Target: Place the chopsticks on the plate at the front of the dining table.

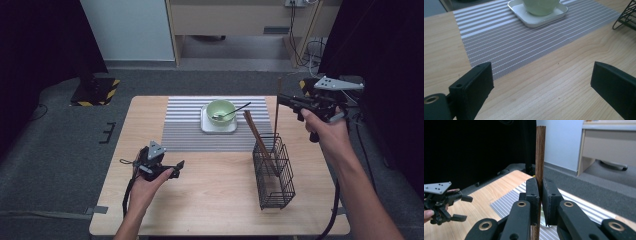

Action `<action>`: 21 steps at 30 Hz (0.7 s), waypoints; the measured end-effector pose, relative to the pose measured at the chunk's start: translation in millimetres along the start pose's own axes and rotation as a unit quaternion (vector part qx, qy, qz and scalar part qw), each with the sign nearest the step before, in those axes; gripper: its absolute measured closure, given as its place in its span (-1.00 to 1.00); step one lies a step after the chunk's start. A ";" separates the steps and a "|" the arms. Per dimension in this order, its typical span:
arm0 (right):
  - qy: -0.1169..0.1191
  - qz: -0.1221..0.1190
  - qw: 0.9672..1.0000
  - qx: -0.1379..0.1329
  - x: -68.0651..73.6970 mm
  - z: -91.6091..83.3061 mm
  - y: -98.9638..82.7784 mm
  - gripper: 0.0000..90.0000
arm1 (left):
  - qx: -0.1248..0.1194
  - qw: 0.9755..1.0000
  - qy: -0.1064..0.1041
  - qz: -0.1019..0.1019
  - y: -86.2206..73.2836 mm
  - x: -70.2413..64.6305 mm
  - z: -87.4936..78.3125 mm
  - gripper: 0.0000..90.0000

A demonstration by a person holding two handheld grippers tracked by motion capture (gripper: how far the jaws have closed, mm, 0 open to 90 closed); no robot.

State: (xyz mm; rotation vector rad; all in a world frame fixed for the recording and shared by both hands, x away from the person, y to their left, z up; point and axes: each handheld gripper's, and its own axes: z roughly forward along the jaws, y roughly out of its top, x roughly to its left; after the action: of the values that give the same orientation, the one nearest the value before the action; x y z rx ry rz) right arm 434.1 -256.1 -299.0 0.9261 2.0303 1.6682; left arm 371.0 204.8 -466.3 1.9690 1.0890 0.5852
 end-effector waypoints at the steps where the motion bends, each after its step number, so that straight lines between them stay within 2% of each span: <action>1: 0.001 -0.002 1.000 -0.003 2.1 -0.9 3.9 0.87 | 0.002 1.000 0.005 -0.007 2.9 1.0 -0.6 -0.90; 4: 0.003 -0.010 1.000 -0.012 8.9 -1.9 15.6 0.87 | -0.005 1.000 0.013 -0.023 8.6 5.7 -2.4 -0.86; 6: 0.008 -0.013 1.000 -0.018 13.3 -1.0 23.4 0.87 | -0.020 0.999 -0.002 -0.044 12.7 9.6 -4.0 -0.83; 8: 0.008 -0.017 1.000 -0.023 18.2 1.5 30.3 0.87 | -0.037 0.997 -0.020 -0.057 17.1 12.4 -4.8 -0.78; 12: 0.015 -0.026 0.999 -0.026 29.4 12.2 41.1 0.87 | -0.046 0.994 -0.053 -0.086 25.3 17.6 -3.7 -0.73; 15: 0.025 -0.027 0.999 -0.032 38.9 21.9 47.9 0.87 | -0.069 0.991 -0.065 -0.089 31.9 16.9 -3.4 -0.75; 18: 0.039 -0.021 0.998 -0.042 47.1 33.3 51.7 0.87 | -0.084 0.991 -0.066 -0.079 39.4 10.2 -3.0 -0.76; 21: 0.046 -0.021 0.998 -0.037 55.3 47.2 51.6 0.87 | -0.100 0.990 -0.075 -0.062 46.3 -1.0 -0.5 -0.76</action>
State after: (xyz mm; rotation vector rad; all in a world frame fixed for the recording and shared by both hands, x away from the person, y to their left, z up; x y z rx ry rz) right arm 437.7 -179.5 -253.5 0.7907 2.0167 1.7798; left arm 392.6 189.6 -428.2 1.7305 1.0100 0.4540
